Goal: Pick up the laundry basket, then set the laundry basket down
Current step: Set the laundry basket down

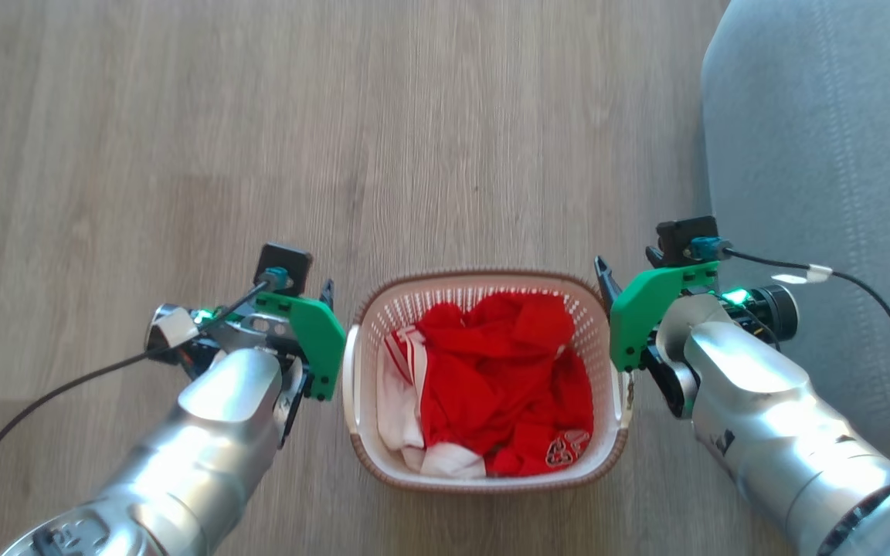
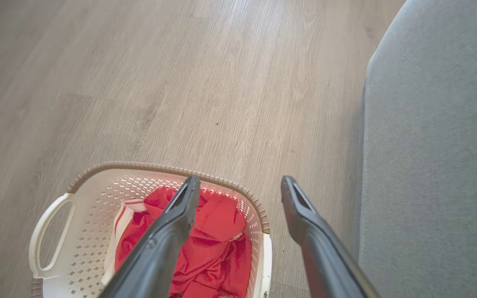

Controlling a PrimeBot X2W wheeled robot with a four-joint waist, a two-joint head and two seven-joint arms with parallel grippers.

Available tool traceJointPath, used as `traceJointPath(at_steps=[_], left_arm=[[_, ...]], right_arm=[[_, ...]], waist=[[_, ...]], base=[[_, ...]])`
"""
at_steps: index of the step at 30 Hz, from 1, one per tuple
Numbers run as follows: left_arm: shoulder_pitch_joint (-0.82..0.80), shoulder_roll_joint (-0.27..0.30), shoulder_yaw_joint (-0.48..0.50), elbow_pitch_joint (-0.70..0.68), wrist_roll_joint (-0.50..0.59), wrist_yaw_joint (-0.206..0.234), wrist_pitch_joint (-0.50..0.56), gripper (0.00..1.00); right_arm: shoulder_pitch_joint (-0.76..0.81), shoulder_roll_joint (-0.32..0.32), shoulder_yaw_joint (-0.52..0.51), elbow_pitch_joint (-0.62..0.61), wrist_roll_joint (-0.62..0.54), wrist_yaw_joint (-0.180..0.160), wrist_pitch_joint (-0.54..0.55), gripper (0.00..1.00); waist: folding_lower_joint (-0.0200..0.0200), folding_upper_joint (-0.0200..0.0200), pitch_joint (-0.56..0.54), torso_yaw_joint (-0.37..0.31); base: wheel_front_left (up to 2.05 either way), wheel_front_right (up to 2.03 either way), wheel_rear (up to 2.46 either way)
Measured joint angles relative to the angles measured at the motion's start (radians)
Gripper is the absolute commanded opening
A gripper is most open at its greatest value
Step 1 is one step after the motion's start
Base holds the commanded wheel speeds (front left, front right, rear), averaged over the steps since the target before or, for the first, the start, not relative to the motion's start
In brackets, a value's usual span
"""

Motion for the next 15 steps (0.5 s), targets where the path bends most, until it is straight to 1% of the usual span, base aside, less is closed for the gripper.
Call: traceJointPath(at_steps=[2,4,6,9,12,15], left_arm=[[0.0,0.005,0.026,-0.014,0.0,0.033,-0.012,1.0],[0.0,0.034,0.085,-0.111,0.026,0.082,-0.012,1.0],[0.002,0.07,0.161,-0.242,0.092,0.134,-0.012,1.0],[0.054,0.122,0.306,-0.455,0.218,0.189,-0.014,1.0],[0.179,0.152,0.441,-0.639,0.348,0.211,-0.015,1.0],[0.308,0.156,0.561,-0.803,0.469,0.203,-0.015,1.0]], right_arm=[[0.008,0.0,-0.026,-0.011,0.0,0.0,-0.021,1.0],[0.015,-0.004,-0.077,-0.057,-0.005,0.0,-0.028,1.0],[0.021,-0.02,-0.168,-0.152,-0.042,0.0,-0.028,1.0],[0.054,-0.049,-0.337,-0.318,-0.154,0.0,-0.03,1.0],[0.168,-0.047,-0.491,-0.472,-0.272,0.0,-0.03,1.0],[0.303,-0.026,-0.602,-0.597,-0.366,0.0,-0.03,1.0]], waist=[[0.0,0.0,-0.03,0.0],[0.0,0.0,-0.058,0.001],[0.0,0.0,-0.082,0.001],[0.0,0.0,-0.114,0.003],[0.0,0.0,-0.142,0.004],[0.0,0.0,-0.167,0.006]], base=[[0.0,0.0,0.0],[0.0,0.0,0.0],[0.0,0.0,0.0],[0.0,0.0,0.0],[0.0,0.0,0.0],[0.0,0.0,0.0]])
